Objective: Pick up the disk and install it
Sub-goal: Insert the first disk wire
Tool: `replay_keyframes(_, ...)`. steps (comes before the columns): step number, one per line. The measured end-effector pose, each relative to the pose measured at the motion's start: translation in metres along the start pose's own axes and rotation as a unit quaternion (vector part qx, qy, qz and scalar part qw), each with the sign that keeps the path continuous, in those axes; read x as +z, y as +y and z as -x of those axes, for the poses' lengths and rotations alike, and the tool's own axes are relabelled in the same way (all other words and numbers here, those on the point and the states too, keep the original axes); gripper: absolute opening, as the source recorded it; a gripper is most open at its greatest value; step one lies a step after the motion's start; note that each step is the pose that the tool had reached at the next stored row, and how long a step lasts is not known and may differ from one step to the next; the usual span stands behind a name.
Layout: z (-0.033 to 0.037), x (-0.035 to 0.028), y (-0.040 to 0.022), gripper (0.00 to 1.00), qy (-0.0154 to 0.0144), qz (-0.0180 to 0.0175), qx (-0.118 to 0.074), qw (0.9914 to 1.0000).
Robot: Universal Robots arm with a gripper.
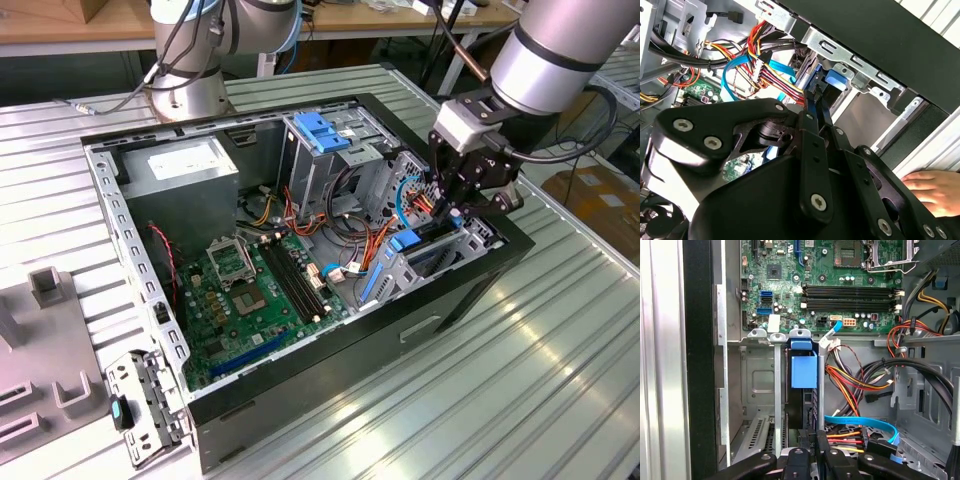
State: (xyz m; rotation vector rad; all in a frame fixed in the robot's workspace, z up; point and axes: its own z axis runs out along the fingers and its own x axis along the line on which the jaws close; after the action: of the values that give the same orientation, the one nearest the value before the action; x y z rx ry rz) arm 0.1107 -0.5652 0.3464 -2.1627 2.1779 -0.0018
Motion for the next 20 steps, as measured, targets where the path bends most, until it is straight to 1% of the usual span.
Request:
replay_keyframes(5, -0.0004, 0.0023, 0.0002, 0.17, -0.0001, 0.0, 0.0, 1.0)
replay_keyframes(10, -0.0008, 0.0031, 0.0002, 0.17, -0.0001, 0.0, 0.0, 1.0)
replay_keyframes(13, -0.0006, 0.0012, 0.0001, 0.17, -0.0006, -0.0001, 0.0, 1.0)
replay_keyframes(14, -0.0006, -0.0007, 0.0, 0.17, -0.0002, 0.0, 0.001, 1.0)
replay_keyframes(20, -0.0005, -0.0018, -0.0001, 0.17, 0.0, -0.0002, 0.004, 0.99999)
